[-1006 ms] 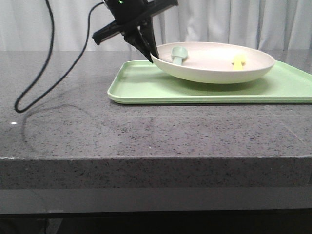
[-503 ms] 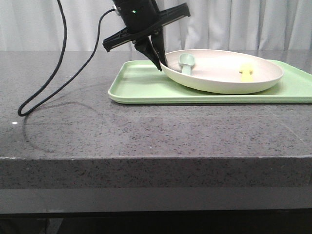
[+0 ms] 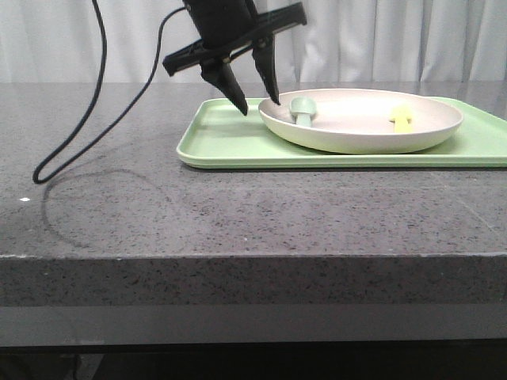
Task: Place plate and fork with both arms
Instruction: 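Open the left gripper and raise it away from the plate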
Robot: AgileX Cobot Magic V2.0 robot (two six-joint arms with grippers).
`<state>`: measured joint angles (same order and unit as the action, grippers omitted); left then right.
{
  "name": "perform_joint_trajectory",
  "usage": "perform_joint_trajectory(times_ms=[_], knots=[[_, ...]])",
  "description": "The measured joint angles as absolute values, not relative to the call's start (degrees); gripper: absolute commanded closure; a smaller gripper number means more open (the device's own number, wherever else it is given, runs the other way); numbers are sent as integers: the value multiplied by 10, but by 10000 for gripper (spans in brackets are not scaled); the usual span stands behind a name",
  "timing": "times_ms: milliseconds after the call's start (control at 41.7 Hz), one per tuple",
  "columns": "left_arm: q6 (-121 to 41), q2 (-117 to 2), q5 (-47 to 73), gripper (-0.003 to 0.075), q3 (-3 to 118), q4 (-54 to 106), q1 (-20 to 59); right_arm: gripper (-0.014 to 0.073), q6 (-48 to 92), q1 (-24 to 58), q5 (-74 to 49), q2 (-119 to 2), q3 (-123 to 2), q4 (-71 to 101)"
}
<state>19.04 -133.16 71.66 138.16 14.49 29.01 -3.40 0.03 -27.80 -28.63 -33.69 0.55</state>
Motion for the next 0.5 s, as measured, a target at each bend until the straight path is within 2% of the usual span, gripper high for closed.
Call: perform_joint_trajectory(times_ms=[383,503], knots=[[44,-1161,722,383,1381,92,290,-30,-34,0,-278,-286,-337,5],[9,-1090,722,383,1346,74,290,-30,-34,0,-278,-286,-337,5]])
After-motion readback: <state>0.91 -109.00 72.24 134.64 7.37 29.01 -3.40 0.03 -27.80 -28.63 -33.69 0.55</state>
